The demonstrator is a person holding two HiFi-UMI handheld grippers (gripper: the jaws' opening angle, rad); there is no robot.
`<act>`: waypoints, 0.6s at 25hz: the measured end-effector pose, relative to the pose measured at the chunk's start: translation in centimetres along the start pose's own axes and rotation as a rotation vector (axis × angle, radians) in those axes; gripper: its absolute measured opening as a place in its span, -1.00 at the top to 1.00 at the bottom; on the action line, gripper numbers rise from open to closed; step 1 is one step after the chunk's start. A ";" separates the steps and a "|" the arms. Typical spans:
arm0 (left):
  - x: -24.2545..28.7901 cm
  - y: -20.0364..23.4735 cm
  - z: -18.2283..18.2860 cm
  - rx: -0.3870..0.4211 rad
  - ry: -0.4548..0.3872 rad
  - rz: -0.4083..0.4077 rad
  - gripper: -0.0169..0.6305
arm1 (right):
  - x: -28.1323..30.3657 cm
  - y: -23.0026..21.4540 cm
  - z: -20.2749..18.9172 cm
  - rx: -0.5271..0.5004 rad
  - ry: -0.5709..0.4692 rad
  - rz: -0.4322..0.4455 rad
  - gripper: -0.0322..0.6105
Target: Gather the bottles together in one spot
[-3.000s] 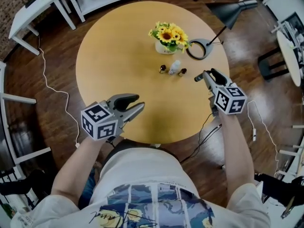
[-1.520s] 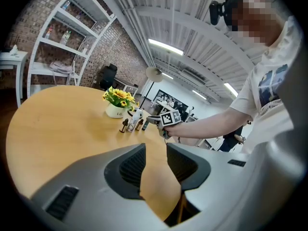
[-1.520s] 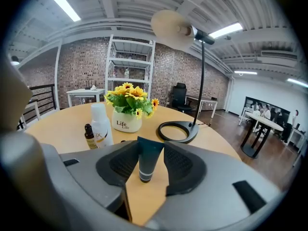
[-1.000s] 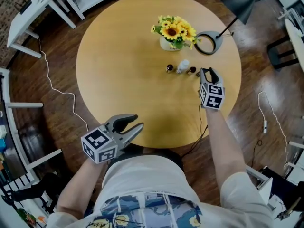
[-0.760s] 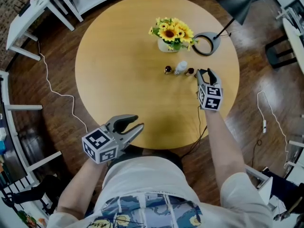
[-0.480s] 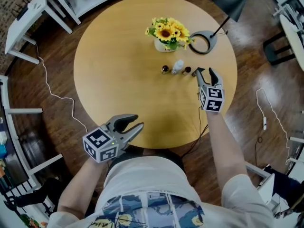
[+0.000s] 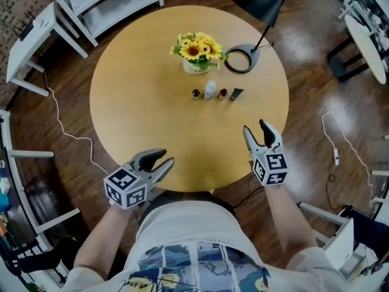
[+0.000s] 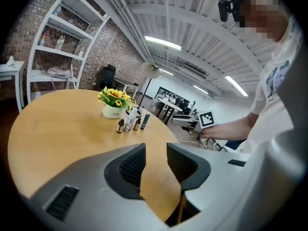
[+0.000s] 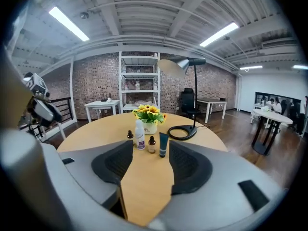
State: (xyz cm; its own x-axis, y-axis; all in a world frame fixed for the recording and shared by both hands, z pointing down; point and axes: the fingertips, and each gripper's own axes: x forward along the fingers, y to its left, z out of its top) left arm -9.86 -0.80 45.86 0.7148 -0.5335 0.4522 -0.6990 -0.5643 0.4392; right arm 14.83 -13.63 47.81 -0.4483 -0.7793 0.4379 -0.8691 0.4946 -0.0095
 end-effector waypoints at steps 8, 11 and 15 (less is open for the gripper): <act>-0.2 -3.0 -0.2 -0.041 -0.051 0.142 0.56 | -10.0 2.9 -1.1 0.044 0.022 0.127 0.09; -0.6 -4.1 -0.4 -0.067 -0.075 0.211 0.55 | -12.7 3.1 -1.1 0.022 0.010 0.157 0.09; -1.0 -4.6 -0.9 -0.083 -0.060 0.334 0.55 | -14.6 2.7 -0.9 0.006 -0.002 0.184 0.09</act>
State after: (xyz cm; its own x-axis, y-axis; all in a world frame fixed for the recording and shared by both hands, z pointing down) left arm -7.33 2.91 44.14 0.4445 -0.7176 0.5361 -0.8921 -0.3005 0.3375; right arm 19.20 -0.55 42.17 -0.6005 -0.6766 0.4262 -0.7735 0.6266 -0.0951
